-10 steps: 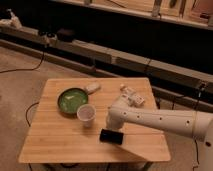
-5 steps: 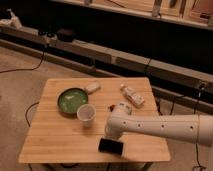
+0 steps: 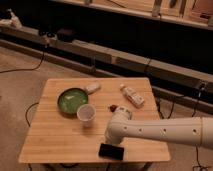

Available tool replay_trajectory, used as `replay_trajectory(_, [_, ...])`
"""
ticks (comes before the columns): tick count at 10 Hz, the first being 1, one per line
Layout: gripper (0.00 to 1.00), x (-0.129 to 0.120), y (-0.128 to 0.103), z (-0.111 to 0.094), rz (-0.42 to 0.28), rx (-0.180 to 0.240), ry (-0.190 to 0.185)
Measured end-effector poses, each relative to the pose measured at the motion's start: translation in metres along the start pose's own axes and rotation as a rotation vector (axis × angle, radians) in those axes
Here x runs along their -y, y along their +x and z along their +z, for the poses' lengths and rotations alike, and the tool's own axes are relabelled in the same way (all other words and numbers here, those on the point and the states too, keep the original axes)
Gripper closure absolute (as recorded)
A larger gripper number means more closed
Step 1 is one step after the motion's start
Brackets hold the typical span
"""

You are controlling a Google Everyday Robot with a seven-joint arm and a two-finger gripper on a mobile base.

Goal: Push the eraser across the table

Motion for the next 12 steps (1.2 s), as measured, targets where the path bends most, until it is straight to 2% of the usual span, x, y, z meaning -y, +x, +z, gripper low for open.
replay_trajectory(2, [0.99, -0.0004, 0.0004, -0.001, 0.006, 0.001, -0.002])
replay_trajectory(3, [0.95, -0.0002, 0.0008, -0.0012, 0.007, 0.001, -0.001])
replay_trajectory(10, [0.24, 0.0007, 0.002, -0.0019, 0.01, 0.0, 0.002])
replay_trajectory(12, [0.2, 0.0007, 0.0025, -0.0039, 0.011, -0.001, 0.001])
